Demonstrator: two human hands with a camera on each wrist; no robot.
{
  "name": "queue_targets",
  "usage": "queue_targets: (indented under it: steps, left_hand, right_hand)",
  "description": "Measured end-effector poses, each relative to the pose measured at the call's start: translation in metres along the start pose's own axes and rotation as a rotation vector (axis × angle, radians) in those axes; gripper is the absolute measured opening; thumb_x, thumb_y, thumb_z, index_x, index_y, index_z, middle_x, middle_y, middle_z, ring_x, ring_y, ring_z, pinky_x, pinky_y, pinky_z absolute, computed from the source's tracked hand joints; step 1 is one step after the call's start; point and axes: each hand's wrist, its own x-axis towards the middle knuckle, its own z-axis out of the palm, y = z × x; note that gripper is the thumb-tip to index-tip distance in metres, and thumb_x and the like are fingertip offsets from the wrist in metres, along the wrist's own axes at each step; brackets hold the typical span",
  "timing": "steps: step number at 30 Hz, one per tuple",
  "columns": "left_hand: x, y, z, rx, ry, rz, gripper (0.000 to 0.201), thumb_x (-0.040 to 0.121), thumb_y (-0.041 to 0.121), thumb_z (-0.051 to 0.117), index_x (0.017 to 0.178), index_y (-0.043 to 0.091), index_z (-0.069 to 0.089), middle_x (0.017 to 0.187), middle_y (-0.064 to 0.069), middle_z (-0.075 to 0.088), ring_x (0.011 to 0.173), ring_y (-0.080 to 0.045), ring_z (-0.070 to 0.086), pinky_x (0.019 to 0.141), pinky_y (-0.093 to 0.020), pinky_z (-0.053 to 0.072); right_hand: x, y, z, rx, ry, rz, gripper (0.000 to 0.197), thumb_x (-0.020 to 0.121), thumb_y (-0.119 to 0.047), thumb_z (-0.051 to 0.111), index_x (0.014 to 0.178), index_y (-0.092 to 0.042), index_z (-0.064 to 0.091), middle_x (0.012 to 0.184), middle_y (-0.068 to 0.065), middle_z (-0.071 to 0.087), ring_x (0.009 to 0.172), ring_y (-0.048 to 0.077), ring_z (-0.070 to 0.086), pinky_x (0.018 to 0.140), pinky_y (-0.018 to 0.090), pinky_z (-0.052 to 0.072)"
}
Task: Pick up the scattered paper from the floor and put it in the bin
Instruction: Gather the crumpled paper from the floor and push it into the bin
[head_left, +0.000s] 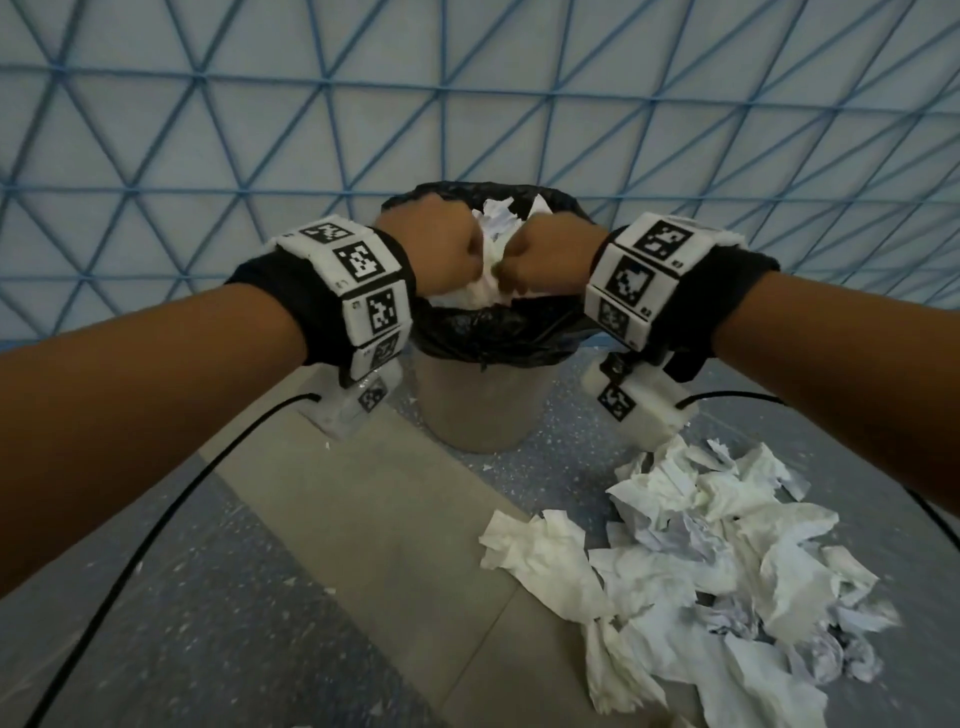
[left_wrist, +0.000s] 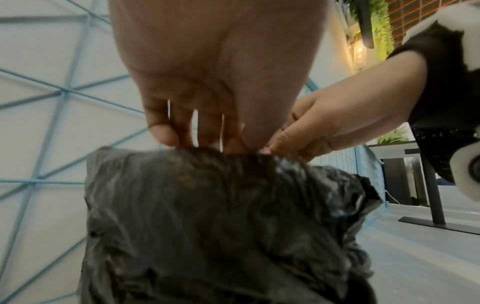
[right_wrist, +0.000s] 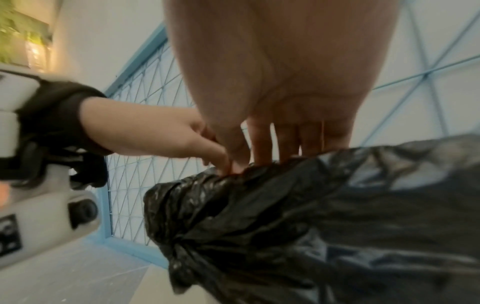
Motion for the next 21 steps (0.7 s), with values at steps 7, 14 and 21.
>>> queue_targets:
  steps: [7,14,21]
  left_hand:
    - [-0.004,-0.001,0.011,-0.154,0.013,-0.032,0.034,0.089,0.015,0.043,0.114,0.014,0.066,0.129,-0.014,0.061,0.117,-0.034,0.055,0.102,-0.040,0.044]
    - [-0.057,0.044,0.021,-0.369,0.492,0.507,0.029,0.079,0.003,0.041,0.100,0.001,0.061,0.111,-0.020,0.060,0.105,-0.027,0.047,0.091,-0.026,0.030]
    - [-0.178,0.103,0.139,-0.327,-0.283,0.817,0.023,0.082,0.015,0.051,0.103,0.020,0.059,0.112,-0.005,0.057,0.100,-0.014,0.045,0.081,-0.033,0.050]
  right_hand:
    - [-0.023,-0.001,0.019,0.135,-0.042,0.072,0.050,0.100,-0.036,0.029,0.140,-0.006,0.033,0.151,0.015,0.032,0.138,0.026,0.029,0.109,0.027,0.021]
    - [-0.070,0.029,0.026,0.348,0.489,-0.047,0.057,0.093,-0.049,0.034,0.101,0.000,0.060,0.107,0.023,0.062,0.101,0.033,0.056,0.078,0.029,0.033]
    - [-0.209,0.067,0.144,0.240,-0.079,-0.078,0.037,0.079,-0.027,0.031,0.087,-0.002,0.056,0.096,0.021,0.057,0.093,0.034,0.052,0.080,0.040,0.042]
